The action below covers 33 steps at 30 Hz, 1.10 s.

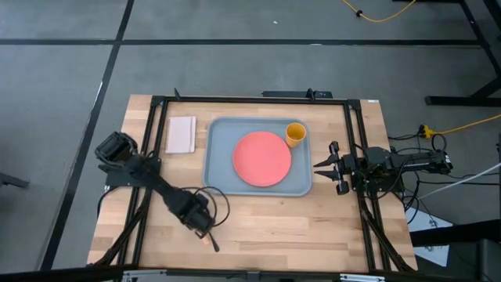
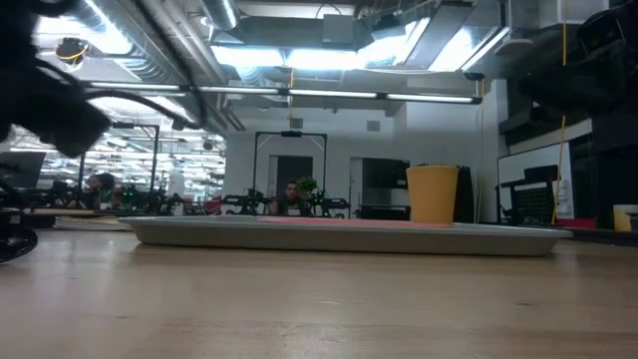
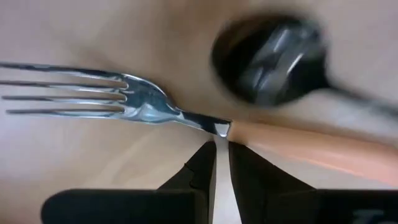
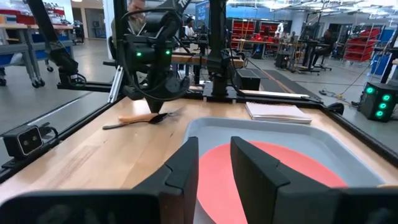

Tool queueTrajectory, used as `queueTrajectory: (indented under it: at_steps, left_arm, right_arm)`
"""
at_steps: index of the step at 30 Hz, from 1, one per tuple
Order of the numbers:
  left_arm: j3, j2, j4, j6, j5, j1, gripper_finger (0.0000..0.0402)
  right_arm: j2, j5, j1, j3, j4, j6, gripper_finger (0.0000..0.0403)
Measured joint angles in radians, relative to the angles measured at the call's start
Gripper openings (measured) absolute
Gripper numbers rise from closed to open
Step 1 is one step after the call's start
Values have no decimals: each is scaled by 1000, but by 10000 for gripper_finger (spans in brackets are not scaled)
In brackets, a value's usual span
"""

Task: Pick and place plate/cup/fork/spoon on tray
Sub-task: Move the fork on the table

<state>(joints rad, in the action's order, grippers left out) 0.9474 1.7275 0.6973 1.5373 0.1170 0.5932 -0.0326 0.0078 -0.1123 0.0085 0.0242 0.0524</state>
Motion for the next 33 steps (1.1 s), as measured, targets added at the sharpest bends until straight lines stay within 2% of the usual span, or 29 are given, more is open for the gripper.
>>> queueTrajectory:
  at_steps: [12, 16, 19, 23, 33]
  left_arm:
    - [0, 0, -81, -30, -62, -142, 39]
    - [0, -1, -78, -88, -7, -166, 39]
    - [0, -4, -65, -107, 64, -165, 39]
    - [0, -4, -81, -80, 90, -136, 39]
    - [-1, -5, -114, -2, 84, -51, 39]
  right_arm:
    - [0, 0, 0, 0, 0, 10, 99]
    - [0, 0, 0, 0, 0, 9, 99]
    - [0, -2, 0, 0, 0, 4, 99]
    - [0, -2, 0, 0, 0, 3, 99]
    - [0, -2, 0, 0, 0, 2, 99]
